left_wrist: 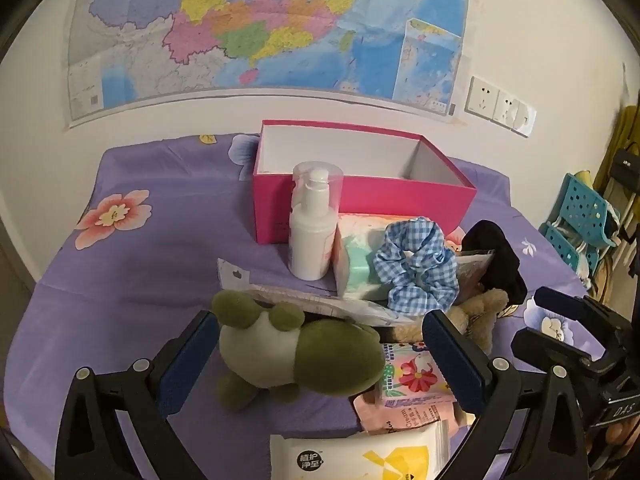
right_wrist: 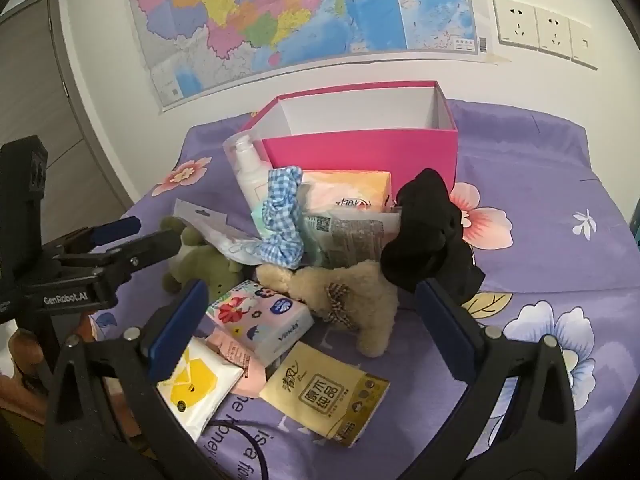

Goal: Organize soft objects

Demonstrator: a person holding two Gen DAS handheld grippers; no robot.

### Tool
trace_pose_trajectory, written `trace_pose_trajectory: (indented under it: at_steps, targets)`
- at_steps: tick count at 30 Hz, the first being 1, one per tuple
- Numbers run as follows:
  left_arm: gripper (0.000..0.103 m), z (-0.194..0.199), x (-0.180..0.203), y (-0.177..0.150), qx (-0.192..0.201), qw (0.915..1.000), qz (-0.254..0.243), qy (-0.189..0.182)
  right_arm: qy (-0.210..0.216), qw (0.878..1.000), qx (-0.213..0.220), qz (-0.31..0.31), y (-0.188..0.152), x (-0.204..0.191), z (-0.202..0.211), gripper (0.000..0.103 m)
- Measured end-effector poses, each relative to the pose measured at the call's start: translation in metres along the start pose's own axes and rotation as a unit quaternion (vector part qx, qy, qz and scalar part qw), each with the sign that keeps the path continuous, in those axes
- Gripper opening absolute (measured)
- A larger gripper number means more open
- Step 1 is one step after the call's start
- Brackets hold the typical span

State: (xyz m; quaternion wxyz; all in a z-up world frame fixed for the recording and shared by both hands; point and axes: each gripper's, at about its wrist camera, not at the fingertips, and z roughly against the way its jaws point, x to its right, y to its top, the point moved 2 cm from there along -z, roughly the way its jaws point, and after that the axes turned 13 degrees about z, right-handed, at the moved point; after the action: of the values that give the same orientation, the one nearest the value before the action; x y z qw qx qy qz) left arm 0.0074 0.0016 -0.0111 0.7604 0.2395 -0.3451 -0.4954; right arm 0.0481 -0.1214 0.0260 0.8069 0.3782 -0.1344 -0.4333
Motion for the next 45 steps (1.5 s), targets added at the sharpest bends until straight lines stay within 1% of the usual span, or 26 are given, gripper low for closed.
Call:
trace_pose_trajectory:
  at_steps: [28, 36, 37, 41, 43, 45]
  targets:
    - [0.103, -0.01, -0.003, -0.009, -0.007, 1.0, 0.003, 0.005, 0.005, 1.0, -0.006, -0.006, 0.001, -0.001, -0.01, 0.103]
    - [0.103, -0.017, -0.013, -0.006, -0.014, 0.9998, 0.01, 0.007, 0.016, 1.0, -0.004, 0.008, 0.007, -0.006, -0.014, 0.103]
    - [0.103, -0.018, -0.014, -0.005, -0.016, 0.9998, 0.012, 0.005, 0.018, 1.0, -0.003, 0.013, 0.009, -0.007, -0.015, 0.1]
    - [0.103, -0.022, -0.021, -0.002, -0.021, 0.9996, 0.017, 0.001, 0.027, 0.999, 0.002, 0.03, 0.019, -0.011, -0.019, 0.094]
    - [0.103, -0.024, -0.023, 0.0, -0.025, 0.9995, 0.018, -0.001, 0.03, 0.999, 0.001, 0.036, 0.024, -0.012, -0.023, 0.084]
    - [0.103, -0.026, -0.024, 0.002, -0.027, 0.9995, 0.018, -0.007, 0.036, 0.999, -0.005, 0.039, 0.03, -0.012, -0.03, 0.079]
